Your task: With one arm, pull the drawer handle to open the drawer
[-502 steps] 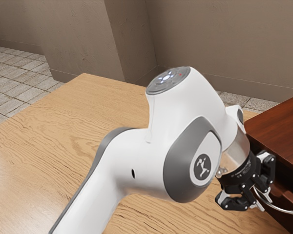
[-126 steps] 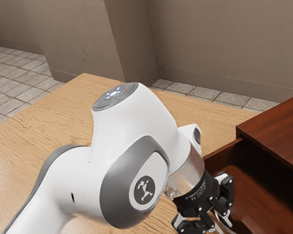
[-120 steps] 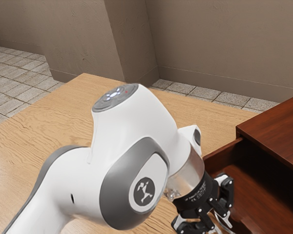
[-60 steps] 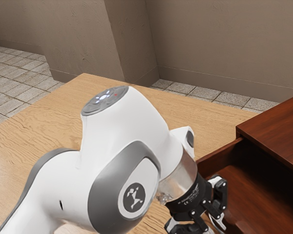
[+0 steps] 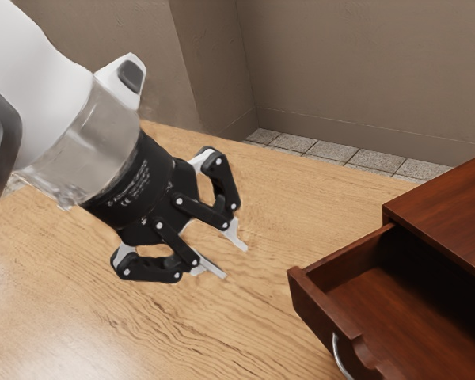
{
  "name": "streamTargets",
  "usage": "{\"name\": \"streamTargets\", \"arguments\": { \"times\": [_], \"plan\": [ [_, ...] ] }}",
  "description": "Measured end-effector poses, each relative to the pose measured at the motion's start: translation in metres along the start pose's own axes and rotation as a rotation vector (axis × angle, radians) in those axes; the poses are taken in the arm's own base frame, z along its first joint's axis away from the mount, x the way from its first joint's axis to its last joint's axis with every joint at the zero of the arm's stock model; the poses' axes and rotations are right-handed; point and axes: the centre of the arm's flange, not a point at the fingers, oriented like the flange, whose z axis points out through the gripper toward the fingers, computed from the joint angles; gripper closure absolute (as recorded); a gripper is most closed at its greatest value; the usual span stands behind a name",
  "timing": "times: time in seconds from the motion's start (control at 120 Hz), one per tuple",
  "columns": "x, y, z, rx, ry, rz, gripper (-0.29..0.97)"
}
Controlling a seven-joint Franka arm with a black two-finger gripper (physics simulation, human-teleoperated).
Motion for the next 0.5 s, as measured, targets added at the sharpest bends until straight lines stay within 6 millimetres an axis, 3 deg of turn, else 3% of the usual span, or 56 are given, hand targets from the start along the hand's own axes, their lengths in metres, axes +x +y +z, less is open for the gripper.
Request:
{"name": "streamTargets", "arguments": {
  "times": [0.033, 0.075, 0.175, 0.25, 0.342, 0.4, 0.5],
  "plan": [
    [0.011, 0.001, -0.039, -0.008, 0.009, 0.001, 0.57],
    [0.025, 0.004, -0.070, 0.020, 0.001, 0.017, 0.52],
    [0.063, 0.017, -0.096, 0.162, -0.096, 0.123, 0.35],
    [0.076, 0.035, -0.091, 0.274, -0.108, 0.254, 0.25],
    [0.061, 0.074, -0.057, 0.401, -0.114, 0.492, 0.16],
    [0.049, 0.084, -0.034, 0.468, -0.114, 0.588, 0.12],
    [0.048, 0.078, -0.048, 0.492, -0.070, 0.652, 0.08]
  ]
}}
